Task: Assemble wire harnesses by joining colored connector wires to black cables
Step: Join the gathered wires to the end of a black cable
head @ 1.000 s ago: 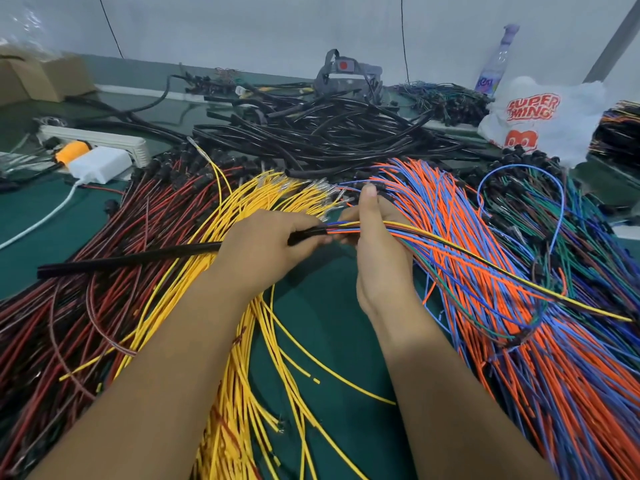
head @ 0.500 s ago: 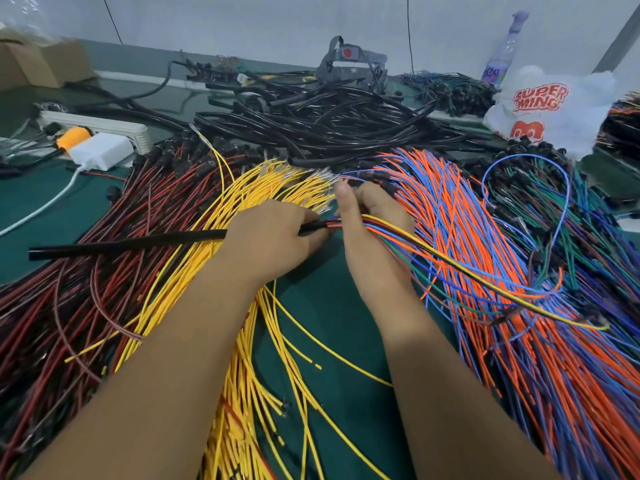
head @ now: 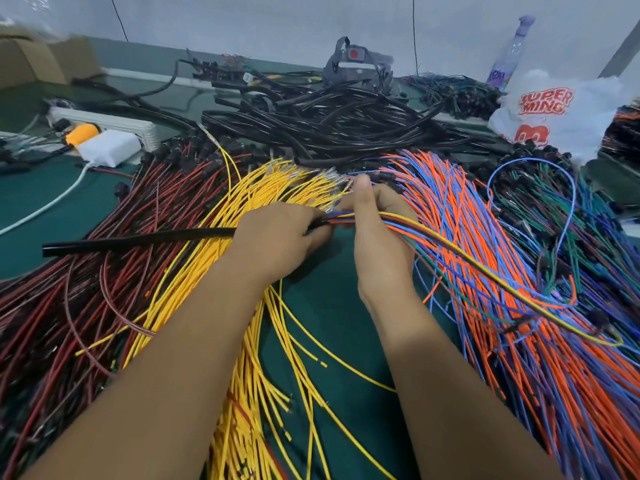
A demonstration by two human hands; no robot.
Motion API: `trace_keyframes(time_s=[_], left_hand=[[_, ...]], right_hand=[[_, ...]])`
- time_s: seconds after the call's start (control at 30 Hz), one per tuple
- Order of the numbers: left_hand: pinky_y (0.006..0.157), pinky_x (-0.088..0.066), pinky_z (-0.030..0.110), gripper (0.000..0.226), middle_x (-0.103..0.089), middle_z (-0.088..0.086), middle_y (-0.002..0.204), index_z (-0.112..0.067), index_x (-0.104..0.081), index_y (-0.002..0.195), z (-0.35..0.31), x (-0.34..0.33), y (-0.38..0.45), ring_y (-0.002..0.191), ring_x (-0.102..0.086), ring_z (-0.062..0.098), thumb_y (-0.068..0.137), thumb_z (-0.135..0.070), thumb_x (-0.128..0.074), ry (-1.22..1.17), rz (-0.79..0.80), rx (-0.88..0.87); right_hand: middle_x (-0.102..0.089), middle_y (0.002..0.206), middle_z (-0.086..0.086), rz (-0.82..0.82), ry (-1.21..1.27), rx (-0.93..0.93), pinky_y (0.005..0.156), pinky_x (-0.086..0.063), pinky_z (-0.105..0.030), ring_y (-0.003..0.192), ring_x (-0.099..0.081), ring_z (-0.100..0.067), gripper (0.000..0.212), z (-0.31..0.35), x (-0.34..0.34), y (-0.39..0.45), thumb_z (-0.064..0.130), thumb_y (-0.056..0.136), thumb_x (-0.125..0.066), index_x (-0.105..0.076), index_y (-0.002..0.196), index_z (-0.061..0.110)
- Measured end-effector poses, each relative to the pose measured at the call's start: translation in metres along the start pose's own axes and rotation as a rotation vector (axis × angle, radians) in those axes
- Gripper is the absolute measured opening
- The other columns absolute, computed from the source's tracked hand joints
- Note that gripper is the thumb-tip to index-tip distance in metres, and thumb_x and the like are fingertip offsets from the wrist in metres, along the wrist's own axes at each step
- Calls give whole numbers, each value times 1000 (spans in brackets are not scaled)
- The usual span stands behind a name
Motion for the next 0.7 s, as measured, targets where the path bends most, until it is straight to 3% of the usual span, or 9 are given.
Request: trace_keyframes(time_s=[0.07,0.17,0.3,0.4,0.5,0.6,0.7], left_hand=[[48,-27,26,24,-42,-12,60,-30,-64,102,-2,2,-2,65,-46,16,95,-44,-46,6,-47,-38],[48,-28,25,19,-48,-9,61,-28,-62,91,-6,7,-3,65,-49,17,93,-43,-50,-4,-115,-92],[49,-28,23,12,-46,-18,62,-35,-63,97,-12,8,-5,66,-43,9,91,-43,-56,-101,-118,-160],[51,-29,23,15,-45,-21,63,-36,-63,100,-14,6,-6,66,-42,8,90,-46,-56,-157,-100,-177],[51,-28,23,20,-44,-24,60,-36,-63,101,-15,5,-6,58,-39,4,89,-50,-55,-191,-87,-182],[50,-29,24,27,-48,-20,62,-42,-61,115,-19,8,-8,53,-36,5,90,-48,-54,-198,-110,-203],[51,-31,27,28,-59,-11,70,-47,-58,121,-21,9,-9,59,-47,13,94,-44,-50,-241,-137,-170]], right_hand=[[-61,66,-5,-42,100,-7,65,-46,-30,65,-56,-17,41,-3,0,3,35,101,-45,-56,70,10],[-61,65,0,-58,160,-83,62,-46,-26,62,-56,-13,40,-12,2,8,38,103,-36,-54,74,17],[-60,57,10,-85,82,-139,56,-42,-18,55,-54,-3,38,-13,9,8,36,104,-36,-54,73,22],[-61,60,12,-105,-43,-209,61,-39,-23,62,-55,-6,37,-17,14,10,35,101,-42,-57,68,24],[-62,65,13,-51,-64,-246,67,-41,-30,69,-56,-10,35,-19,10,10,35,98,-43,-59,70,23],[-66,75,11,74,-95,-232,77,-47,-35,80,-61,-12,36,-19,0,5,49,89,-41,-62,77,24],[-67,70,13,136,7,-199,69,-46,-22,69,-62,-2,32,-12,-5,1,51,85,-47,-66,74,27]])
Point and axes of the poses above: each hand's wrist, its own y-axis towards the middle knuckle, its own x-axis out of the back of the hand, z = x × y, the point moved 5 cm from there along y, towards the middle knuckle
